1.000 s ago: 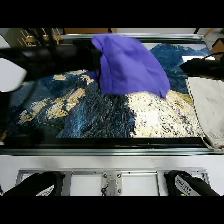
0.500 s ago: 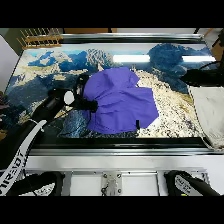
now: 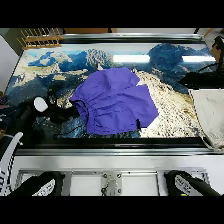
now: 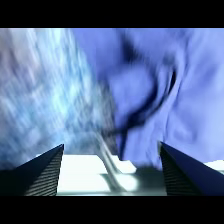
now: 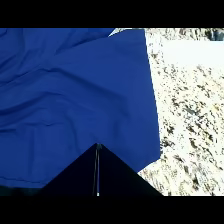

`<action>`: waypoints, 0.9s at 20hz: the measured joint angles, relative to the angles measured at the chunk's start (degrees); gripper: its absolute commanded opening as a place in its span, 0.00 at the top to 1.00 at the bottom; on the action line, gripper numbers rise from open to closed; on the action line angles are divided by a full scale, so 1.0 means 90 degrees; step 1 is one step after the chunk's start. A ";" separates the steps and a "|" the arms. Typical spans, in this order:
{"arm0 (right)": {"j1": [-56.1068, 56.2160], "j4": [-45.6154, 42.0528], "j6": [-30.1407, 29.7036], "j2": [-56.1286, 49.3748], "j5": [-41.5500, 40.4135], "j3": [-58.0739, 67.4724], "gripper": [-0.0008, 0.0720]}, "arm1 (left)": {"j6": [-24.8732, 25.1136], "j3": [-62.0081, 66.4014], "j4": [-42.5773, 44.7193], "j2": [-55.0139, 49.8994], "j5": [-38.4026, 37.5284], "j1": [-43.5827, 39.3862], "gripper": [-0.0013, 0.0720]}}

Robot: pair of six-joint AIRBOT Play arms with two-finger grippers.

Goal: Fold the clothes and pants, and hang the long-sleeved shirts on hangers.

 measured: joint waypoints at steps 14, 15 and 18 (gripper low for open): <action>0.0000 0.0022 0.0002 0.0000 0.0206 0.0000 0.98 | -0.0104 -0.0996 -0.2200 -0.1251 0.1987 -0.1047 0.92; 0.0000 0.0022 0.0002 -0.0002 0.0209 -0.0002 0.98 | -0.0102 -0.0899 -0.2210 -0.1331 0.2008 -0.1100 0.96; -0.0034 -0.0039 0.0007 0.0000 0.0253 -0.0104 0.98 | -0.0100 -0.0702 -0.2157 -0.1389 0.2040 -0.1129 0.96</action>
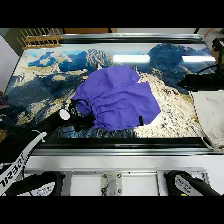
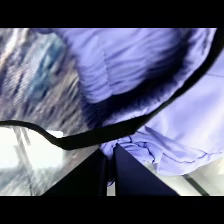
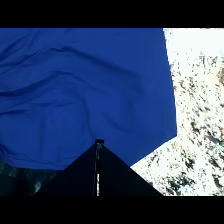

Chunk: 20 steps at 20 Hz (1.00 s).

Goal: Fold the clothes and pants, and hang the long-sleeved shirts on hangers.

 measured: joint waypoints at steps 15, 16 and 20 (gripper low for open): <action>0.0085 0.1183 0.0833 -0.1229 -0.2589 -0.4109 0.31 | 0.0061 -0.0874 0.0580 0.1367 0.0056 0.0520 0.96; 0.0265 0.1343 0.0784 -0.1336 -0.2798 -0.4167 0.31 | 0.0061 -0.0886 0.0580 0.1382 0.0070 0.0520 0.96; 0.1030 0.2030 0.0663 -0.1576 -0.3628 -0.4272 0.31 | 0.0061 -0.0913 0.0585 0.1409 0.0092 0.0520 0.97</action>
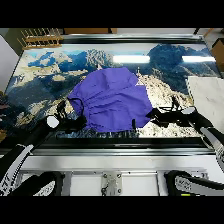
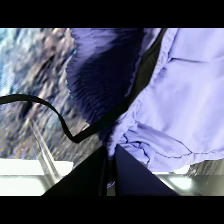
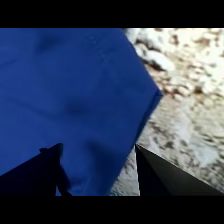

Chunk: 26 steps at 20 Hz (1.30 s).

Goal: Fold the clothes and pants, and hang the long-sleeved shirts on hangers.

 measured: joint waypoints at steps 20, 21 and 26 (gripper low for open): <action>0.0216 -0.1302 -0.0695 0.1880 0.1059 0.4012 0.99 | 0.0277 0.3687 -0.0017 0.1792 -0.0928 -0.0158 0.97; 0.0202 -0.1324 -0.0695 0.2096 0.1173 0.4532 0.99 | 0.0279 0.4085 -0.0027 0.2040 -0.0947 -0.0248 0.97; 0.0168 -0.1387 -0.0685 0.3101 0.1467 0.6450 0.99 | -0.0002 0.5306 -0.0046 0.3242 -0.0969 -0.0911 0.97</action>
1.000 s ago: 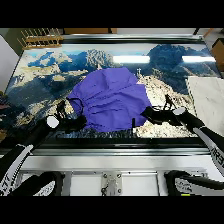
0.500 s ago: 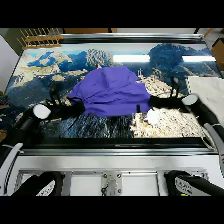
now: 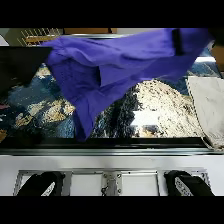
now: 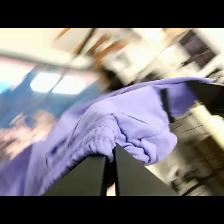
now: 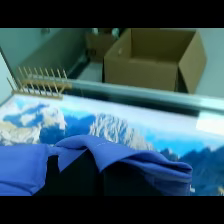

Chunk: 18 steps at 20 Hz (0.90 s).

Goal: Fold the clothes and pants, and hang the long-sleeved shirts on hangers.

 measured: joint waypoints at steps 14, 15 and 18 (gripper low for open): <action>0.0566 -0.0627 0.1389 -0.1467 0.0988 0.0692 0.99 | -0.2183 -0.2370 0.0646 -0.0338 0.0007 -0.0697 0.97; 0.0685 -0.0911 0.1479 -0.1972 0.0988 0.0692 0.99 | -0.2186 -0.2499 0.0748 -0.0789 0.0245 -0.0634 0.97; 0.0840 -0.1491 0.1617 -0.3305 0.0619 0.0697 0.99 | -0.2079 -0.2370 0.0906 -0.2341 0.0952 -0.0228 0.96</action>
